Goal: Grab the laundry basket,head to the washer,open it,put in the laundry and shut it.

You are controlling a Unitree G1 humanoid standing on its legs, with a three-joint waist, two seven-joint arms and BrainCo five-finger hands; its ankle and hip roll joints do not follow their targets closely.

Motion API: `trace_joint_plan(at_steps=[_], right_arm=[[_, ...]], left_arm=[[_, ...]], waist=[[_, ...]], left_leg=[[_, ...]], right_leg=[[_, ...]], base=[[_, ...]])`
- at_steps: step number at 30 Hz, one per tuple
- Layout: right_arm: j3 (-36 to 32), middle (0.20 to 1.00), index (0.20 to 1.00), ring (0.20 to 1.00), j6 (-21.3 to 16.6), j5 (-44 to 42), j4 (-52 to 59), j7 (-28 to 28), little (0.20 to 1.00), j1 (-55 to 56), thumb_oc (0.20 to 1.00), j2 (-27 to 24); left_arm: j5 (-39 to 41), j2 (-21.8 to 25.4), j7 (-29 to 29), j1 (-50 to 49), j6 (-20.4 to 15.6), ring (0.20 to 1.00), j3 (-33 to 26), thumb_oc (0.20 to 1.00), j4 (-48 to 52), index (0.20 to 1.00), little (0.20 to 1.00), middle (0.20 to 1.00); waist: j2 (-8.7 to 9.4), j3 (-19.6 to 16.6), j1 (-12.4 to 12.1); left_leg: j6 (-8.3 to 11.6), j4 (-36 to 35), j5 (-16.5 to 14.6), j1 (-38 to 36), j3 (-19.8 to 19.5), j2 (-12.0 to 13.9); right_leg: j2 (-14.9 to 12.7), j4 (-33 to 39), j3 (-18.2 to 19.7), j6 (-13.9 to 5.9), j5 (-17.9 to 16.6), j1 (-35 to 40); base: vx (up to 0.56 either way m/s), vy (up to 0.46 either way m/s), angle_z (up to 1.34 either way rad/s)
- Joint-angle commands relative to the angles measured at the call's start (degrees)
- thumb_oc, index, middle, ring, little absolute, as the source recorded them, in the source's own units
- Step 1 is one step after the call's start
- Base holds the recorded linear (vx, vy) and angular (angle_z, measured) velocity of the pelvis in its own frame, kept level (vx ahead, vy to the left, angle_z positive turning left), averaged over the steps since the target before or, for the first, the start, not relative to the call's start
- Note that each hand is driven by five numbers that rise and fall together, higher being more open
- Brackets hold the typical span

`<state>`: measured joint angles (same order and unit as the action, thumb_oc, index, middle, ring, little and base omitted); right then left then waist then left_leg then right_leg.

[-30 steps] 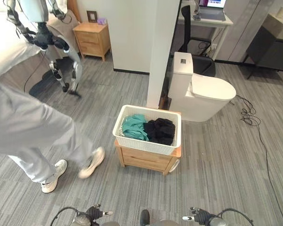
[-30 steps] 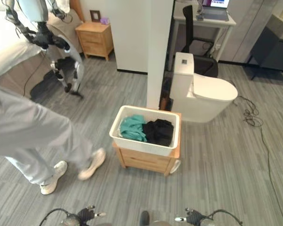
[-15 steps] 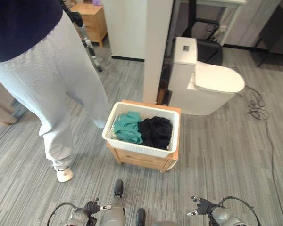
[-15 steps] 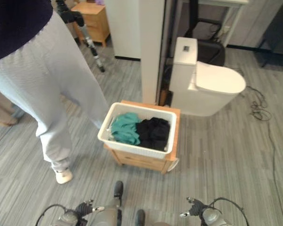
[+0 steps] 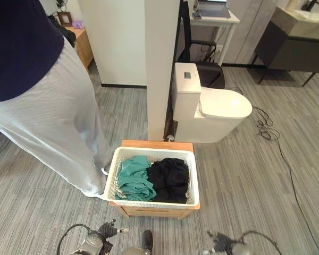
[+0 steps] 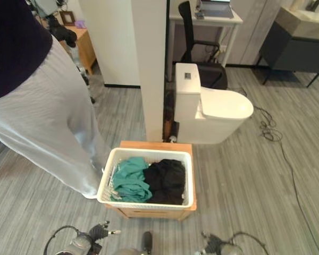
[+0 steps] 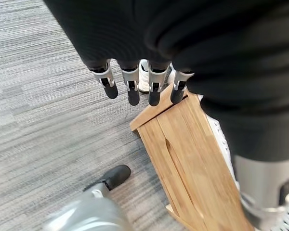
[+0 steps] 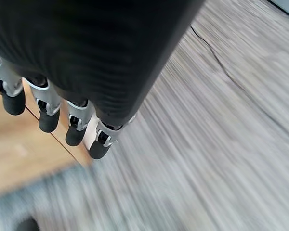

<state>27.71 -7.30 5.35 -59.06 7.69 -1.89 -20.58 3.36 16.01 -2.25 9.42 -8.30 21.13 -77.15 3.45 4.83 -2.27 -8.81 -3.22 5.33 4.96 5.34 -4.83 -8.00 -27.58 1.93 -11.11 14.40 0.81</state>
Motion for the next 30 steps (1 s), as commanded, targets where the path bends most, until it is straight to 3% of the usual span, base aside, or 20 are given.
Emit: trace_joint_plan(at_steps=[1,2,4,6,12,16,17,18,21,22,23,24,27,28,30], right_arm=[[-0.8,1.000,1.000,1.000,-0.8,-0.7,1.5,0.2,1.000,-1.6,1.000,-1.4],[-0.6,1.000,1.000,1.000,-0.8,-0.8,1.1,0.3,1.000,-1.5,1.000,-1.2],[0.0,1.000,1.000,1.000,-0.9,-0.5,0.1,0.3,1.000,-1.6,1.000,-1.2],[1.0,1.000,1.000,1.000,-0.9,0.3,0.2,0.8,1.000,-1.6,1.000,-1.8],[-0.2,1.000,1.000,1.000,-1.3,0.2,1.2,1.1,1.000,0.7,1.000,-4.0],[-1.2,1.000,1.000,1.000,-1.2,-0.2,0.4,0.6,1.000,0.7,1.000,-5.1],[-2.3,1.000,1.000,1.000,-1.3,-1.0,0.6,0.1,1.000,1.2,1.000,-6.1],[-2.8,1.000,1.000,1.000,-1.2,-1.1,0.0,-0.5,1.000,1.5,1.000,-6.3],[-4.0,1.000,1.000,1.000,-1.3,-2.2,0.1,-1.3,1.000,1.5,1.000,-7.3],[-4.0,1.000,1.000,1.000,-1.3,-2.2,0.1,-1.3,1.000,1.5,1.000,-7.3],[-5.3,1.000,1.000,1.000,-1.6,-4.1,1.9,-1.1,1.000,1.6,1.000,-7.8],[-5.8,1.000,1.000,1.000,-1.6,-4.3,2.7,-0.8,1.000,1.6,1.000,-8.0],[-6.4,1.000,1.000,1.000,-1.4,-3.4,3.6,-0.7,1.000,2.5,1.000,-8.6],[-7.0,1.000,1.000,1.000,-1.4,-2.4,4.6,-1.2,1.000,2.5,1.000,-8.7],[-7.9,1.000,1.000,1.000,-1.4,-2.0,7.0,-1.3,1.000,3.0,1.000,-8.7]], left_arm=[[-2.4,2.3,0.3,1.1,-0.6,1.000,-2.1,1.000,-0.4,1.000,1.000,1.000],[-2.6,2.6,0.2,1.1,-0.6,1.000,-2.3,1.000,-1.0,1.000,1.000,1.000],[-3.2,2.8,0.2,1.0,-0.3,1.000,-2.9,1.000,-2.5,1.000,1.000,1.000],[-3.5,3.3,0.2,1.4,-0.5,1.000,-2.9,1.000,-2.8,1.000,1.000,1.000],[-3.2,3.4,-0.2,0.4,-0.4,1.000,-4.5,1.000,-3.0,1.000,1.000,1.000],[-3.3,3.1,0.7,2.0,-0.5,1.000,-3.6,1.000,-1.9,1.000,1.000,1.000],[-3.5,3.0,1.1,3.0,-0.6,1.000,-3.0,1.000,-0.5,1.000,1.000,1.000],[-3.4,3.1,1.4,3.7,-0.6,1.000,-2.7,1.000,0.2,1.000,1.000,1.000],[-2.5,3.6,1.8,4.7,-1.2,1.000,-1.5,1.000,1.1,1.000,1.000,1.000],[-2.5,3.6,1.8,4.7,-1.2,1.000,-1.5,1.000,1.1,1.000,1.000,1.000],[-1.5,3.9,2.0,4.9,-1.5,1.000,-1.4,1.000,1.1,1.000,1.000,1.000],[-1.4,3.9,2.3,4.9,-1.5,1.000,-1.7,1.000,1.1,1.000,1.000,1.000],[-1.7,3.6,2.1,4.5,-1.8,1.000,-1.7,1.000,1.0,1.000,1.000,1.000],[-2.7,3.6,1.7,3.8,-2.1,1.000,-1.1,1.000,1.5,1.000,1.000,1.000],[-2.6,4.3,1.9,3.0,-2.5,1.000,-1.9,1.000,2.0,1.000,1.000,1.000]], waist=[[0.42,3.5,0.5],[0.52,3.7,0.4],[0.93,4.1,0.5],[1.45,4.4,0.7],[1.10,4.4,1.3],[0.98,5.3,2.1],[1.15,5.6,3.8],[1.08,5.7,3.8],[0.48,5.1,3.5],[0.48,5.1,3.5],[-0.04,4.9,3.5],[-0.49,4.4,4.0],[-1.55,3.5,4.7],[-1.85,3.1,4.7],[-1.65,3.1,4.5]], left_leg=[[6.72,6.3,-4.3,2.2,-1.0,4.5],[6.83,6.1,-4.5,1.3,-1.1,4.5],[7.48,5.3,-5.1,-0.7,-1.2,4.5],[7.86,6.1,-5.4,-1.0,-2.1,4.4],[9.42,5.1,-4.3,-2.5,-5.1,4.7],[11.10,10.3,-4.9,0.6,-5.0,4.0],[12.09,12.5,-4.3,2.6,1.9,8.0],[12.62,12.4,-3.5,3.1,2.9,10.1],[13.69,8.2,-1.2,3.0,-4.4,12.0],[13.70,8.1,-1.2,3.0,-4.4,12.0],[14.49,6.3,0.0,2.7,-9.0,13.5],[14.53,5.8,-0.9,1.7,-10.6,13.2],[14.42,2.9,-1.0,-0.4,-8.5,13.2],[13.68,2.9,-2.2,-1.3,-7.9,11.6],[12.91,3.1,-3.3,-2.1,-6.4,10.4]], right_leg=[[4.0,11.6,3.4,1.45,-13.9,-3.3],[3.7,13.5,1.9,1.80,-12.4,-3.2],[3.3,20.7,-1.4,2.18,-13.8,-5.1],[3.6,22.3,-1.1,2.61,-13.8,-4.4],[6.0,22.8,-1.1,4.97,-12.2,-1.5],[5.6,23.4,-3.2,5.82,-12.0,-1.2],[4.8,23.4,-5.2,6.31,-11.6,-1.0],[4.6,23.4,-5.8,6.36,-11.3,-0.7],[4.1,23.4,-5.1,5.33,-11.2,-0.2],[4.1,23.4,-5.1,5.33,-11.2,-0.2],[3.1,22.2,-3.7,4.41,-11.0,-1.0],[2.6,22.1,-2.5,3.88,-10.9,-1.1],[1.5,22.7,-1.4,3.22,-11.1,-0.7],[-0.5,23.5,-0.1,2.00,-12.4,-0.6],[-1.7,24.0,1.4,1.18,-13.4,-0.7]], base=[[0.10,0.048,0.10],[0.09,-0.017,0.06],[0.07,-0.065,-0.03],[0.07,-0.101,0.10],[0.05,-0.161,0.27],[-0.03,-0.105,0.43],[-0.06,-0.063,0.77],[-0.05,-0.009,1.14],[0.03,0.069,0.75],[0.10,0.189,-0.02],[0.10,0.249,-0.17],[0.13,0.311,-0.32],[0.10,0.306,-0.55],[0.08,0.314,-0.42],[0.06,0.351,-0.41]])
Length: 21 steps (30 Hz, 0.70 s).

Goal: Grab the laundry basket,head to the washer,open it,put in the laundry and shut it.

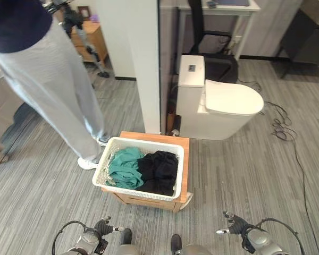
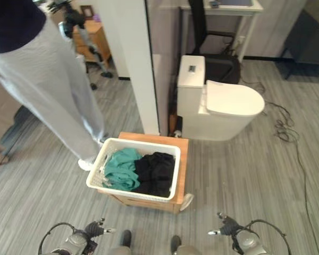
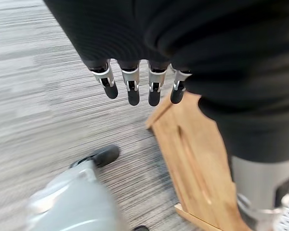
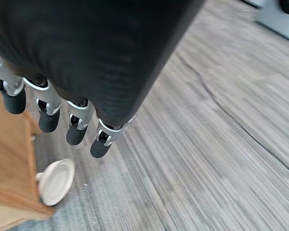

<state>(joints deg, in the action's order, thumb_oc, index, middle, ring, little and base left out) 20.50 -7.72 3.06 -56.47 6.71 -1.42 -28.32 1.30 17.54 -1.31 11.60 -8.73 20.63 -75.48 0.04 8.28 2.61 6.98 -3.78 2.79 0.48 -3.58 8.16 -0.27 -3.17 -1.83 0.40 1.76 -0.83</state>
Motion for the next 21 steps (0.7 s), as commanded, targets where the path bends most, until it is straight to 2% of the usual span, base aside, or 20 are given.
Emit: trace_joint_plan(at_steps=[1,6,9,16,17,18,19,20,21], right_arm=[[-0.9,1.000,1.000,1.000,-1.1,0.3,5.8,-0.3,1.000,2.7,1.000,-0.7],[-3.7,1.000,1.000,1.000,-1.4,1.3,15.6,0.4,1.000,5.9,1.000,-1.1],[-6.5,1.000,1.000,1.000,-1.1,1.1,19.8,1.0,1.000,8.7,1.000,-1.7],[-12.9,1.000,1.000,1.000,0.3,1.8,26.4,1.8,1.000,13.0,1.000,-3.5],[-14.3,1.000,1.000,1.000,1.1,1.1,28.9,1.8,1.000,11.6,1.000,-4.6],[-15.2,1.000,1.000,1.000,1.3,0.1,30.1,1.8,1.000,11.0,1.000,-5.0],[-15.2,1.000,1.000,1.000,1.3,0.0,30.2,1.8,1.000,11.1,1.000,-5.0],[-17.0,1.000,1.000,1.000,1.4,-3.6,30.2,2.5,1.000,11.0,1.000,-5.5],[-18.2,1.000,1.000,1.000,1.0,-6.8,31.1,2.5,1.000,11.2,1.000,-5.1]], left_arm=[[-0.4,3.0,1.0,0.4,-2.2,1.000,-1.9,1.000,0.4,1.000,1.000,1.000],[0.6,5.9,1.6,-0.6,-3.1,1.000,-5.1,1.000,2.1,1.000,1.000,1.000],[0.0,7.2,1.4,-0.9,-3.2,1.000,-5.6,1.000,2.9,1.000,1.000,1.000],[-0.5,9.2,0.8,-1.2,-2.7,1.000,-6.7,1.000,5.8,1.000,1.000,1.000],[0.1,10.2,0.9,-1.5,-1.8,1.000,-7.4,1.000,8.2,1.000,1.000,1.000],[0.9,10.6,0.8,-2.0,-1.4,1.000,-8.2,1.000,10.2,1.000,1.000,1.000],[0.9,10.6,0.8,-2.0,-1.3,1.000,-8.2,1.000,10.3,1.000,1.000,1.000],[3.6,11.9,-0.7,-2.8,-1.2,1.000,-9.0,1.000,12.5,1.000,1.000,1.000],[5.3,12.5,-0.9,-3.0,-1.1,1.000,-9.6,1.000,14.1,1.000,1.000,1.000]], waist=[[1.82,-0.3,-0.4],[2.79,-0.4,-0.2],[3.22,-0.1,0.2],[4.00,-0.7,0.6],[4.00,0.0,-0.2],[3.83,0.5,-0.6],[3.78,0.6,-0.6],[3.74,0.5,-0.1],[4.16,0.7,-0.5]], left_leg=[[-3.29,3.8,-1.2,2.2,3.1,-3.0],[-4.99,-0.6,-1.1,0.7,5.4,-5.4],[-5.62,-1.2,-1.3,0.6,5.6,-6.4],[-6.74,-1.2,-2.5,0.0,5.4,-8.4],[-6.79,-1.2,-2.4,0.2,7.1,-8.1],[-6.85,-1.2,-2.3,0.4,7.8,-7.9],[-6.82,-1.2,-2.4,0.4,7.8,-7.8],[-7.19,-1.2,-2.2,0.7,8.1,-8.1],[-7.28,-1.2,-2.4,0.4,8.5,-8.2]], right_leg=[[-9.9,-0.3,5.8,-10.80,-1.3,0.4],[-12.5,1.2,8.1,-13.15,-5.2,-1.8],[-13.1,0.3,8.6,-13.84,-6.4,-2.6],[-15.0,1.0,9.5,-14.76,-11.7,-2.5],[-15.0,0.7,6.6,-14.88,-13.0,-4.5],[-13.8,0.3,4.5,-14.47,-11.9,-5.0],[-13.7,0.1,4.4,-14.45,-11.9,-5.0],[-7.9,0.4,5.7,-12.97,-7.7,-5.4],[-5.9,1.4,4.4,-12.14,-7.3,-6.4]], base=[[0.01,0.295,-0.43],[0.00,0.268,-0.47],[0.02,0.175,0.03],[0.03,0.126,0.03],[-0.09,0.132,-0.10],[-0.10,0.095,-0.31],[-0.04,0.108,-0.90],[0.01,0.087,-0.86],[0.01,0.071,-0.71]])
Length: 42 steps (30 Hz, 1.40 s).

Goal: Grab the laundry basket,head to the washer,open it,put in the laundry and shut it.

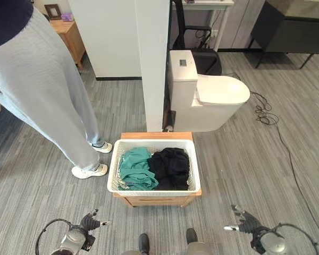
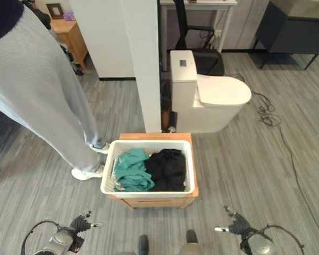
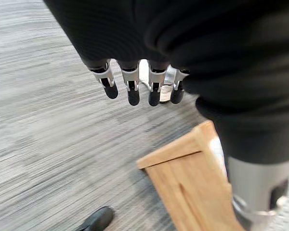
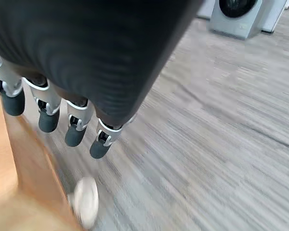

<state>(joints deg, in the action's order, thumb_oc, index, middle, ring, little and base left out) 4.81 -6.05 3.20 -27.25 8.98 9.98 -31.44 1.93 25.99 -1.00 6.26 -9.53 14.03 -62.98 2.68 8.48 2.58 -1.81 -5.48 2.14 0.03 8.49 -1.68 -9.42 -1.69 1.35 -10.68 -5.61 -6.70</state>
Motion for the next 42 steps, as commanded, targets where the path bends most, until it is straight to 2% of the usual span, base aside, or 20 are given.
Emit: trace_joint_plan(at_steps=[1,2,3,5,7,11,16,17,18,23,24,25,26,27,30,31,33,34,38,42], right_arm=[[-3.4,1.000,1.000,1.000,-1.0,-8.4,3.2,0.1,1.000,-0.1,1.000,-2.2],[-4.3,1.000,1.000,1.000,-0.7,-10.3,4.3,0.6,1.000,0.5,1.000,-2.1],[-4.8,1.000,1.000,1.000,-0.4,-12.2,5.9,1.6,1.000,1.3,1.000,-2.0],[-6.2,1.000,1.000,1.000,-0.5,-13.2,6.5,2.2,1.000,2.2,1.000,-2.5],[-9.6,1.000,1.000,1.000,0.2,-17.0,9.5,2.9,1.000,3.4,1.000,-5.3],[-10.0,1.000,1.000,1.000,1.8,-21.6,10.0,3.7,1.000,2.1,1.000,-8.1],[-7.3,1.000,1.000,1.000,3.9,-24.5,11.2,4.7,1.000,-0.1,1.000,-10.9],[-6.1,1.000,1.000,1.000,4.8,-23.8,10.2,4.0,1.000,-2.2,1.000,-12.3],[-4.5,1.000,1.000,1.000,7.0,-24.0,13.8,4.0,1.000,-4.6,1.000,-13.8],[-0.3,1.000,1.000,1.000,8.2,-25.3,14.1,4.5,1.000,-9.1,1.000,-17.6],[3.1,1.000,1.000,1.000,9.2,-26.6,12.9,4.5,1.000,-13.7,1.000,-19.8],[3.2,1.000,1.000,1.000,9.1,-26.6,12.8,4.5,1.000,-13.9,1.000,-19.8],[7.2,1.000,1.000,1.000,10.1,-25.6,11.2,4.6,1.000,-19.1,1.000,-20.8],[7.3,1.000,1.000,1.000,10.1,-25.6,11.0,4.6,1.000,-19.3,1.000,-20.8],[14.5,1.000,1.000,1.000,11.6,-23.3,7.7,4.3,1.000,-29.2,1.000,-19.1],[14.7,1.000,1.000,1.000,11.6,-23.3,7.6,4.3,1.000,-29.4,1.000,-19.1],[19.7,1.000,1.000,1.000,12.5,-21.4,2.7,3.7,1.000,-37.0,1.000,-15.1],[19.9,1.000,1.000,1.000,12.5,-21.4,2.6,3.7,1.000,-37.2,1.000,-15.0],[24.4,1.000,1.000,1.000,12.8,-19.8,-3.0,3.0,1.000,-43.7,1.000,-7.4],[26.7,1.000,1.000,1.000,13.0,-18.9,-6.0,3.1,1.000,-46.3,1.000,-3.2]], left_arm=[[5.0,4.4,-1.0,2.6,-0.5,1.000,-2.7,1.000,3.0,1.000,1.000,1.000],[5.9,4.7,-1.9,2.7,0.3,1.000,-2.6,1.000,4.6,1.000,1.000,1.000],[6.0,5.0,-2.2,3.1,0.5,1.000,-2.3,1.000,5.2,1.000,1.000,1.000],[7.3,5.6,-2.8,3.1,0.6,1.000,-2.7,1.000,7.9,1.000,1.000,1.000],[10.6,9.4,-5.1,0.6,2.0,1.000,-3.2,1.000,18.9,1.000,1.000,1.000],[15.5,12.3,-6.4,1.6,3.5,1.000,-1.9,1.000,24.1,1.000,1.000,1.000],[20.7,14.4,-6.4,5.2,4.7,1.000,0.9,1.000,26.4,1.000,1.000,1.000],[21.6,14.7,-6.1,7.4,5.0,1.000,2.5,1.000,25.3,1.000,1.000,1.000],[23.2,15.2,-4.9,10.8,5.5,1.000,4.3,1.000,25.2,1.000,1.000,1.000],[22.4,14.4,-3.7,17.5,6.0,1.000,9.0,1.000,21.0,1.000,1.000,1.000],[21.7,11.9,-3.3,24.0,6.3,1.000,12.8,1.000,13.0,1.000,1.000,1.000],[21.8,11.9,-3.3,24.1,6.2,1.000,12.9,1.000,12.8,1.000,1.000,1.000],[20.2,9.4,-2.6,28.9,6.4,1.000,14.8,1.000,5.3,1.000,1.000,1.000],[20.2,9.4,-2.6,29.0,6.3,1.000,14.8,1.000,5.1,1.000,1.000,1.000],[18.0,5.8,-1.3,35.8,6.9,1.000,14.8,1.000,-7.7,1.000,1.000,1.000],[17.9,5.8,-1.3,35.9,6.9,1.000,14.7,1.000,-7.8,1.000,1.000,1.000],[17.7,5.6,-0.5,39.2,7.5,1.000,13.0,1.000,-14.5,1.000,1.000,1.000],[17.6,5.6,-0.5,39.2,7.5,1.000,12.9,1.000,-14.5,1.000,1.000,1.000],[18.7,6.8,0.0,40.0,7.9,1.000,9.9,1.000,-18.8,1.000,1.000,1.000],[19.4,7.6,0.2,39.5,8.0,1.000,8.4,1.000,-19.7,1.000,1.000,1.000]], waist=[[1.68,0.7,-1.2],[1.44,1.0,-1.1],[1.56,0.9,-0.3],[1.55,0.4,-0.9],[1.07,-0.2,-1.3],[0.47,-0.8,-1.3],[0.16,-1.1,-1.8],[0.09,-1.1,-1.9],[-0.06,-1.2,-1.9],[-0.24,-0.8,-2.2],[-0.47,-0.4,-2.1],[-0.48,-0.3,-2.1],[-0.68,0.1,-2.1],[-0.69,0.1,-2.0],[-0.77,1.1,-1.7],[-0.78,1.1,-1.6],[-0.72,1.7,-1.3],[-0.71,1.8,-1.2],[-0.52,2.1,-0.4],[-0.35,2.0,-0.1]], left_leg=[[1.72,0.5,-1.7,0.7,-3.3,1.9],[2.12,0.5,-1.0,0.9,-3.4,2.1],[2.04,0.5,-1.0,0.8,-4.1,1.9],[2.61,0.5,-1.5,-0.5,-3.5,2.4],[3.17,0.5,-1.7,-1.1,-4.6,2.7],[3.63,0.5,-1.8,-1.2,-5.4,3.2],[3.93,0.5,-2.0,-1.5,-6.0,3.5],[3.95,0.5,-1.9,-1.5,-6.0,3.5],[4.02,0.5,-1.8,-1.2,-6.1,3.6],[4.09,0.5,-1.5,-0.5,-6.3,3.5],[4.17,0.5,-1.3,0.2,-6.4,3.4],[4.17,0.5,-1.3,0.2,-6.4,3.4],[4.24,0.5,-1.0,0.7,-6.2,3.4],[4.24,0.5,-1.0,0.7,-6.2,3.4],[4.37,0.5,-0.6,1.9,-5.6,3.4],[4.37,0.5,-0.6,1.9,-5.6,3.4],[4.50,0.5,-0.3,2.7,-4.8,3.5],[4.50,0.5,-0.3,2.7,-4.8,3.5],[4.55,0.5,-0.3,2.8,-3.7,3.8],[4.55,0.5,-0.5,2.6,-3.0,4.1]], right_leg=[[2.6,0.4,-2.0,-0.65,0.4,0.1],[1.1,0.9,-4.2,-0.93,0.4,0.9],[2.5,1.5,-1.9,-0.49,0.7,1.3],[2.9,4.4,-1.6,-0.35,0.3,3.2],[2.9,6.3,-2.9,0.22,-0.3,4.3],[2.8,6.7,-4.3,0.37,0.2,4.8],[2.7,6.7,-5.1,0.46,0.5,5.5],[2.6,6.7,-5.2,0.45,0.4,5.5],[2.6,6.7,-5.3,0.48,0.3,5.2],[2.4,6.7,-5.4,0.35,0.2,4.5],[2.2,6.7,-5.2,0.21,-0.2,3.7],[2.2,6.7,-5.2,0.21,-0.2,3.6],[2.2,6.7,-4.9,0.11,-0.4,3.0],[2.2,6.7,-4.9,0.11,-0.4,3.0],[2.3,6.7,-3.6,0.15,-0.9,1.5],[2.3,6.7,-3.6,0.15,-0.9,1.5],[2.6,6.7,-2.6,0.20,-1.4,0.3],[2.6,6.7,-2.5,0.20,-1.4,0.2],[3.2,6.7,-1.0,0.49,-1.6,-0.5],[3.7,6.7,-0.2,0.75,-1.4,-0.6]], base=[[0.00,-0.018,-0.15],[0.02,-0.043,-0.06],[0.08,-0.060,0.14],[0.13,-0.066,0.31],[0.12,-0.054,0.07],[0.06,-0.039,0.19],[0.06,-0.026,0.12],[0.06,-0.022,0.02],[0.04,-0.016,0.00],[0.00,0.000,0.00],[0.00,0.000,0.00],[-0.04,0.009,0.01],[0.00,0.000,0.00],[-0.03,0.007,-0.03],[-0.05,0.008,-0.06],[-0.02,0.001,-0.09],[-0.05,0.000,-0.03],[-0.04,0.008,-0.20],[0.00,0.005,-0.14],[0.01,0.004,-0.16]])
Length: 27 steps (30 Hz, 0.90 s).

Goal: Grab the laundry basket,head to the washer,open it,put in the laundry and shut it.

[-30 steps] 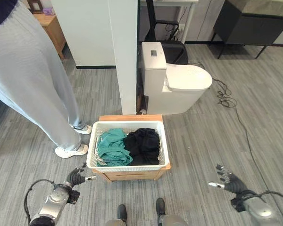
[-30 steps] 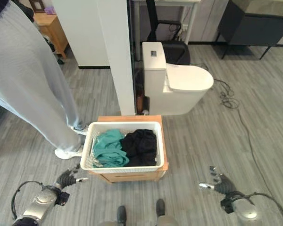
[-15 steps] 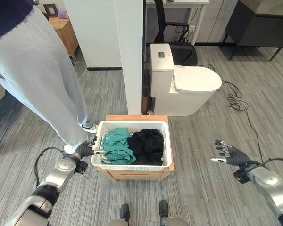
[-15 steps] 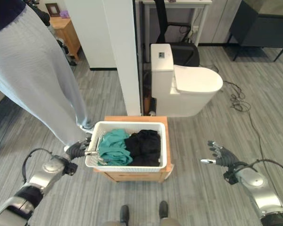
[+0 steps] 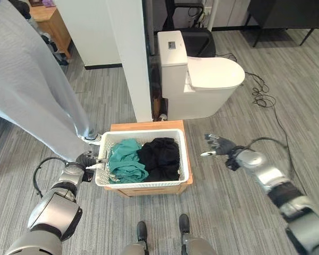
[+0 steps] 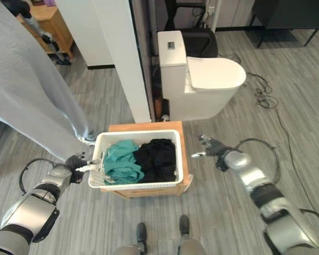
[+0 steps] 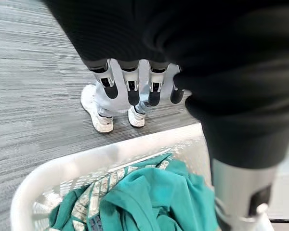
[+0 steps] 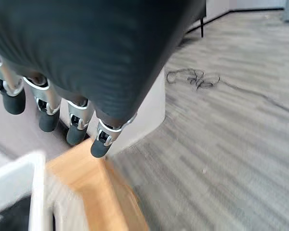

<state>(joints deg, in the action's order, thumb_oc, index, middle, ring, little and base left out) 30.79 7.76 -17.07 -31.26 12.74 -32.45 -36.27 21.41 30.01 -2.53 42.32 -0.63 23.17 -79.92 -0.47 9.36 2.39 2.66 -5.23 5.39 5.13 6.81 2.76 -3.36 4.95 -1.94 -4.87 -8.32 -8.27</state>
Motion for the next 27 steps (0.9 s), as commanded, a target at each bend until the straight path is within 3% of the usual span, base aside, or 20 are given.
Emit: trace_joint_plan(at_steps=[1,11,16,27], right_arm=[[1.3,1.000,1.000,1.000,-1.1,2.4,-2.9,-0.6,1.000,-4.2,1.000,2.7],[0.5,1.000,1.000,1.000,-1.6,2.8,-1.8,-1.5,1.000,-4.0,1.000,5.8],[-2.6,1.000,1.000,1.000,-2.6,2.3,5.8,-1.4,1.000,1.0,1.000,3.4],[-12.0,1.000,1.000,1.000,-4.6,3.4,16.0,-1.6,1.000,13.3,1.000,-1.4]], left_arm=[[0.0,3.6,1.8,3.2,-1.0,1.000,-1.2,1.000,-2.9,1.000,1.000,1.000],[0.5,2.6,2.0,1.9,-0.5,1.000,-3.3,1.000,-3.9,1.000,1.000,1.000],[5.0,1.2,1.5,0.7,-0.4,1.000,-5.9,1.000,-3.8,1.000,1.000,1.000],[1.9,0.1,2.1,1.9,-0.6,1.000,-7.7,1.000,-4.1,1.000,1.000,1.000]], waist=[[2.81,1.1,0.1],[2.99,1.3,1.2],[3.04,1.3,1.9],[4.06,1.3,3.1]], left_leg=[[0.09,0.2,-3.9,-2.7,-1.2,-0.3],[0.10,0.2,-4.2,-2.6,-0.2,0.1],[0.12,0.2,-4.3,-2.4,0.1,0.2],[0.25,0.2,-4.0,-1.0,-0.1,0.7]], right_leg=[[-2.3,0.0,3.2,-5.00,1.4,0.9],[-1.7,0.0,4.1,-4.86,1.3,0.3],[-1.7,0.0,4.3,-4.98,1.4,0.0],[-1.3,0.0,4.1,-5.24,1.2,-1.6]], base=[[0.02,0.002,-0.06],[0.00,0.004,-0.09],[0.01,0.008,-0.08],[0.00,-0.003,-0.02]])
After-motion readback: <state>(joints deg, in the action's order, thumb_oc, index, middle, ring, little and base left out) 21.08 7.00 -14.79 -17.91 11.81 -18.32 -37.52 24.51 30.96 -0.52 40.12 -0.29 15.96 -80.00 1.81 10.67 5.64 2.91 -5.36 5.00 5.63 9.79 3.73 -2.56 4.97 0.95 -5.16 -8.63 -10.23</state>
